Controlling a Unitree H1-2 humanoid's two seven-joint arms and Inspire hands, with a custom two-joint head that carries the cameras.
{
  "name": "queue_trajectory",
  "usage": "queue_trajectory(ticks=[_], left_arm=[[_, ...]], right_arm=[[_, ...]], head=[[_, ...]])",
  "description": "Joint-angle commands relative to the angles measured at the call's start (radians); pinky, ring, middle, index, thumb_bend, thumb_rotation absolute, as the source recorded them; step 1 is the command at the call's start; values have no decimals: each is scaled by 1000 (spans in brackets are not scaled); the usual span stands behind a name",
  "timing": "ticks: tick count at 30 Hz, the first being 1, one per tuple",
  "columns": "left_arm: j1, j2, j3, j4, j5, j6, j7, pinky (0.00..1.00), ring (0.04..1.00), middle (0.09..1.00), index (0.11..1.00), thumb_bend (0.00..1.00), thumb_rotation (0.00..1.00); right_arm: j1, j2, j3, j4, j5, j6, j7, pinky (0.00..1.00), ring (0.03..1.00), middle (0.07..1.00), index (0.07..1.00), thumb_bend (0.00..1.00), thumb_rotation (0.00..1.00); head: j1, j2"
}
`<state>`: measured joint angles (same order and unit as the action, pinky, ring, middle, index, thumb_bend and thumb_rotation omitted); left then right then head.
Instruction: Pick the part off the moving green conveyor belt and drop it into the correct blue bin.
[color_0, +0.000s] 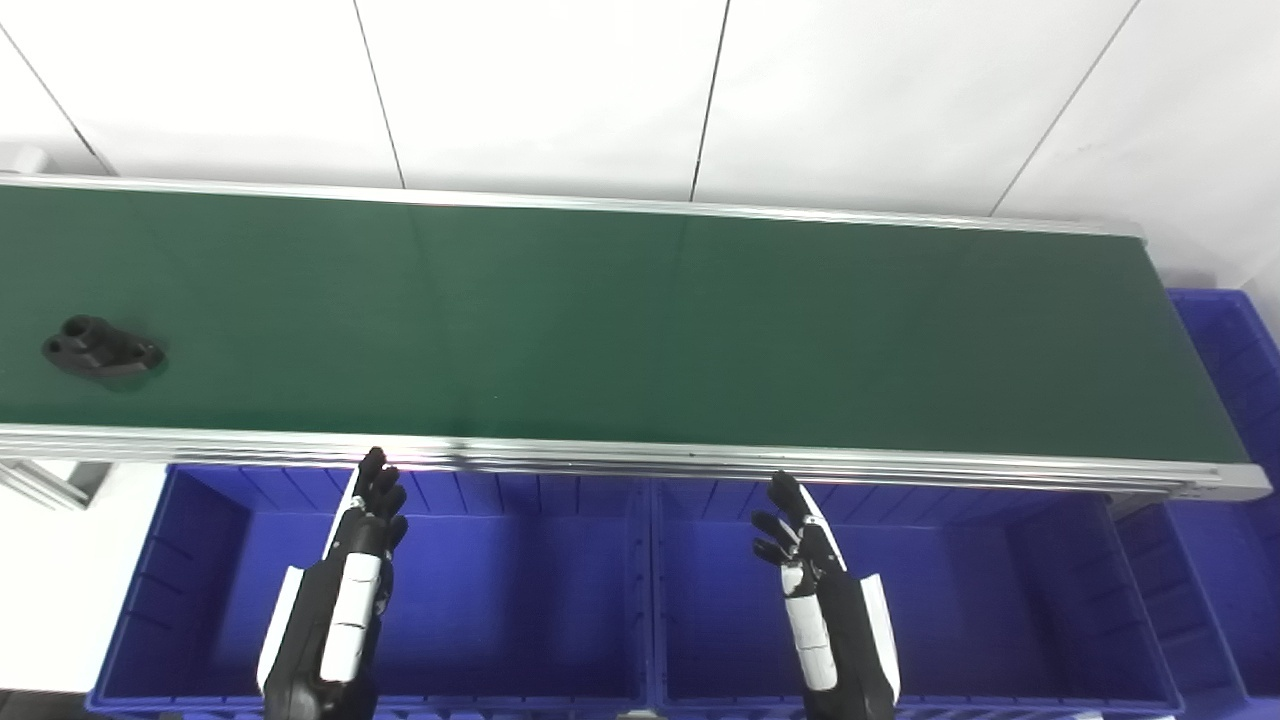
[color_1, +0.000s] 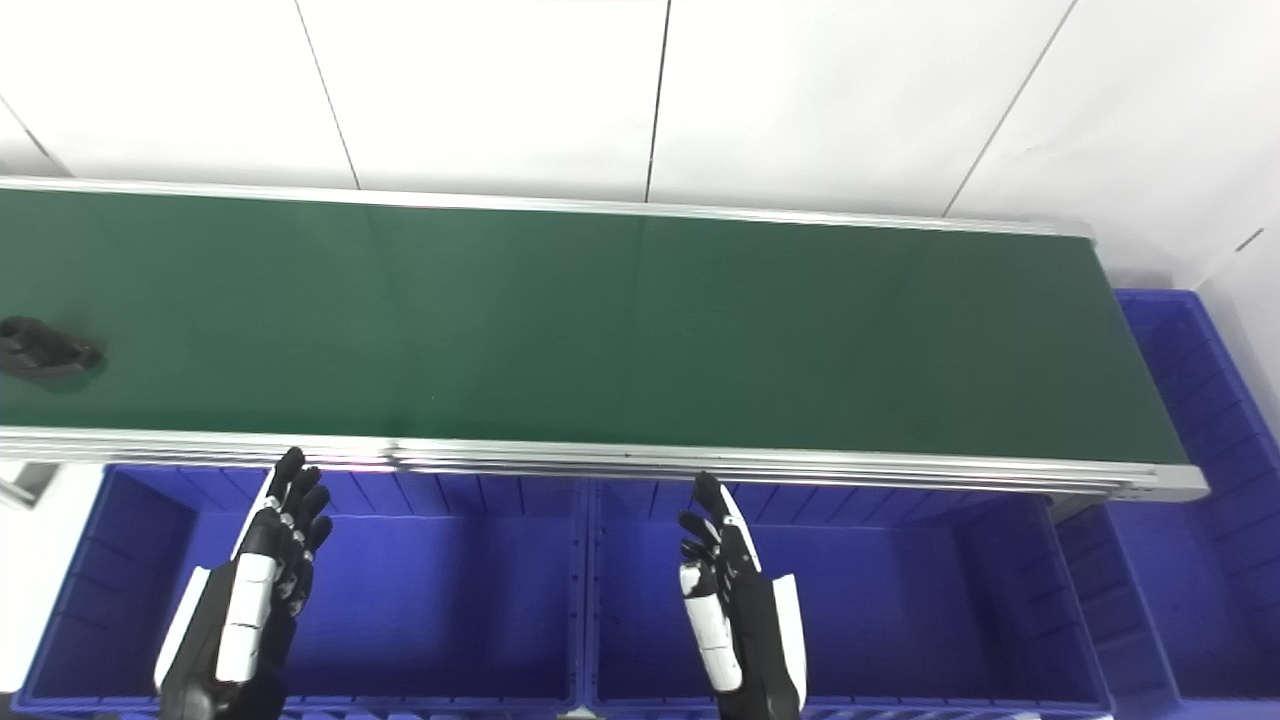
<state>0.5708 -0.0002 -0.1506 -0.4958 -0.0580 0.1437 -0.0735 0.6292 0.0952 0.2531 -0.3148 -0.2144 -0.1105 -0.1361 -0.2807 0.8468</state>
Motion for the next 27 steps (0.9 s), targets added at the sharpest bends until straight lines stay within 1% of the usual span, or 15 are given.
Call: queue_trajectory(ticks=[1,4,9,13,17,22,27], left_arm=[[-5,7,-10,-20,9,-11,-8,1000,993,995,1000,541,917],[-8,9,-15,-17,19,-17,-6,1000,987,992,1000,545,907],[-12,6,-19,-14,35,-15,0,1000,982,991,1000,578,895],[-18,7,-21,-6,45,-20,1,1000,976,986,1000,597,894],[-26,6,-21,8,60,-27,4,1000,969,983,1000,605,896],[-38,6,-23,18,74,-31,5,1000,962,976,1000,610,888],[-52,5,-24,30,76,-35,3,1000,964,976,1000,584,884]], right_arm=[[1,17,6,-31,5,-4,6,831,876,931,932,862,1000],[0,16,6,-31,6,-1,7,829,874,931,931,855,1000],[0,11,7,-30,6,2,13,832,875,935,935,843,1000],[-5,11,5,-26,7,5,16,826,874,936,938,863,1000],[-12,9,6,-17,9,3,21,820,870,939,939,843,1000],[-19,10,6,-12,13,10,25,820,868,941,943,833,1000],[-34,6,0,8,23,6,31,830,868,941,948,816,1000]], head=[[1,1],[4,-1],[5,-1],[4,-2],[2,-3],[-9,-4],[-13,-5]])
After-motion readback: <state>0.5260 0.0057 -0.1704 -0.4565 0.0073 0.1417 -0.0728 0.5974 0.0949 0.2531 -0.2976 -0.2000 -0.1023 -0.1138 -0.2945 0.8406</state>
